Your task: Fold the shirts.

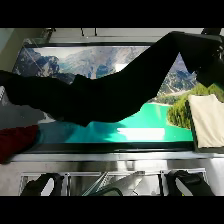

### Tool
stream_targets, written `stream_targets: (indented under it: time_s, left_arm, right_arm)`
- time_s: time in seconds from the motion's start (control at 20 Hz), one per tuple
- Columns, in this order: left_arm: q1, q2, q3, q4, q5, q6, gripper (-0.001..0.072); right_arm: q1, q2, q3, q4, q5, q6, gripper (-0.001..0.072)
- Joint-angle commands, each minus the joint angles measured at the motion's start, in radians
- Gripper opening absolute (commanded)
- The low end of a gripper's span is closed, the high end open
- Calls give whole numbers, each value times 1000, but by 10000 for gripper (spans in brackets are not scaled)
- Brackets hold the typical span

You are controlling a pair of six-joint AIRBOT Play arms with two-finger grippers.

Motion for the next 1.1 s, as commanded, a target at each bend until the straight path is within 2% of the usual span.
stream_targets:
  time_s: [0.0, 0.2, 0.45, 0.5, 0.55, 0.6, 0.7, 0.8, 0.85, 0.9, 1.05]
  left_arm:
    - [1, -73, 42, 6, -27, -4, 17]
    - [1, -330, -61, -11, -35, -6, 17]
    - [15, -691, -216, -27, 77, -7, 21]
    - [26, -754, -208, -27, 75, -16, 187]
    - [36, -806, -190, -27, 53, -43, 657]
    - [49, -852, -164, -28, 14, -95, 707]
    - [70, -914, -117, -30, -106, -155, 706]
    - [70, -924, -137, -31, -201, -180, 705]
    - [61, -905, -180, -39, -217, -185, 705]
    - [51, -872, -248, -61, -204, -187, 706]
    - [0, -747, -495, -119, -100, -185, 705]
  right_arm:
    - [-2, -91, 45, -162, -5, 50, 22]
    - [-2, -386, 45, -241, -18, 61, 22]
    - [-8, -780, 45, -288, -105, 64, 23]
    - [-18, -831, 45, -288, -110, 83, 63]
    - [-30, -866, 45, -288, -113, 105, 238]
    - [-47, -887, 45, -289, -107, 118, 328]
    - [-98, -881, 45, -289, -63, 118, 329]
    - [-181, -850, 45, -290, 34, 129, 334]
    - [-230, -839, 45, -298, 100, 153, 442]
    - [-272, -836, 45, -316, 160, 185, 491]
    - [-352, -865, 43, -384, 309, 239, 491]
